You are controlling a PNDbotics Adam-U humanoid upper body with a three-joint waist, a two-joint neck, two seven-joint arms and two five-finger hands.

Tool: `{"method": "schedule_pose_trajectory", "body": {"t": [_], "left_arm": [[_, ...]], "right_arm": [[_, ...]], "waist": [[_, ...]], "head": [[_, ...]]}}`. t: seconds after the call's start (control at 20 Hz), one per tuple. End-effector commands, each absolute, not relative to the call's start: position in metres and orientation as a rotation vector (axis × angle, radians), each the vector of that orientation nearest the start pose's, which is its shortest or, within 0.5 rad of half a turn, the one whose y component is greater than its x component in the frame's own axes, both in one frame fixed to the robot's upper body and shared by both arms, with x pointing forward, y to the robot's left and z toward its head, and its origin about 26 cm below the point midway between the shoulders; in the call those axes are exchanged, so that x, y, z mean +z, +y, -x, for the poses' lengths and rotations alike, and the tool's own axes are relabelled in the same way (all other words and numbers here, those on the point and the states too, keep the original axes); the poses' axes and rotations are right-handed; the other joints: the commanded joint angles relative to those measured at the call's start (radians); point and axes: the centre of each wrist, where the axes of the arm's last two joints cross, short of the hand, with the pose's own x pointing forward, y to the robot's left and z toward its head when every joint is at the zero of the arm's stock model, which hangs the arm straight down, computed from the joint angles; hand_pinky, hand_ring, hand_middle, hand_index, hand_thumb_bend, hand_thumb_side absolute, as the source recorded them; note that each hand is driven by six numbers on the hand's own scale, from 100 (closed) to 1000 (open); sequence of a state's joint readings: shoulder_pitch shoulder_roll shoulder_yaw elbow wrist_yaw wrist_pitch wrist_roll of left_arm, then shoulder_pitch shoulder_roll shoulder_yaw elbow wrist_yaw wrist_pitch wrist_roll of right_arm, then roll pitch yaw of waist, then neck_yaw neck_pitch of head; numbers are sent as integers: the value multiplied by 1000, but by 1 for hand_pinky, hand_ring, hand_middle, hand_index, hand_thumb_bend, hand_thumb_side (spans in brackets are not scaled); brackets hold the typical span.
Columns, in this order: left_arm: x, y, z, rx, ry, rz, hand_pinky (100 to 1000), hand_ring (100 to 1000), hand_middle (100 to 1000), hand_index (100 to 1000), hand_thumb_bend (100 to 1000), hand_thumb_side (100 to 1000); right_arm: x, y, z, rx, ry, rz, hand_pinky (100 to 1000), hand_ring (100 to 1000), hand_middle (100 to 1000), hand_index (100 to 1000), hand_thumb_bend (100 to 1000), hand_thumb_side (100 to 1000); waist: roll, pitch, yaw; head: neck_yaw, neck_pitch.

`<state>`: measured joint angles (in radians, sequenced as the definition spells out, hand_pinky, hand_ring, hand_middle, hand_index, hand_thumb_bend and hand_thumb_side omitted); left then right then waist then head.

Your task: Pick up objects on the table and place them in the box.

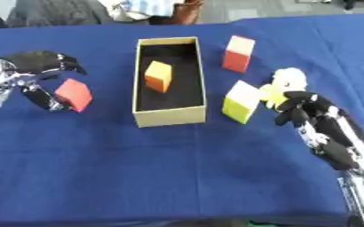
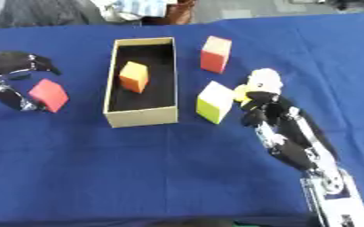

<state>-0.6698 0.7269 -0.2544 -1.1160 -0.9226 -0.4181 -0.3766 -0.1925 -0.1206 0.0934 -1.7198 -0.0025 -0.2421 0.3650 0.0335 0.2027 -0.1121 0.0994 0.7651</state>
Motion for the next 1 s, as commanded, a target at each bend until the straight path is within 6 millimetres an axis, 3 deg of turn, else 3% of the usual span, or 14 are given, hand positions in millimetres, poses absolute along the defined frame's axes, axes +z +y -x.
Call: {"method": "schedule_pose_trajectory", "body": {"t": [0.05, 0.35, 0.55, 0.7, 1.0], "left_arm": [[176, 379, -420, -1885, -1157, -964, 823, 789, 739, 860, 485, 146], [171, 383, -419, -1918, -1077, -905, 801, 757, 680, 821, 456, 154], [174, 383, -418, -1917, -1073, -894, 771, 696, 570, 727, 394, 150], [180, 383, -416, -1899, -1103, -919, 756, 654, 502, 667, 352, 145], [204, 378, -408, -1854, -1211, -978, 748, 629, 469, 633, 288, 144]], "right_arm": [[87, -221, -316, 635, -2079, -271, 576, 571, 612, 795, 100, 465], [87, -221, -316, 639, -2078, -272, 576, 572, 612, 795, 100, 466], [87, -221, -316, 639, -2079, -272, 576, 572, 612, 795, 100, 466], [87, -221, -316, 639, -2079, -273, 576, 572, 611, 795, 100, 466], [87, -221, -317, 638, -2080, -273, 576, 572, 611, 795, 100, 466]], "waist": [[9, -30, -2], [13, -30, -3], [14, -31, -4], [14, -31, -4], [15, -33, -4]], "head": [[0, 5], [-2, 5], [-3, 5], [-5, 5], [-8, 5]]}}
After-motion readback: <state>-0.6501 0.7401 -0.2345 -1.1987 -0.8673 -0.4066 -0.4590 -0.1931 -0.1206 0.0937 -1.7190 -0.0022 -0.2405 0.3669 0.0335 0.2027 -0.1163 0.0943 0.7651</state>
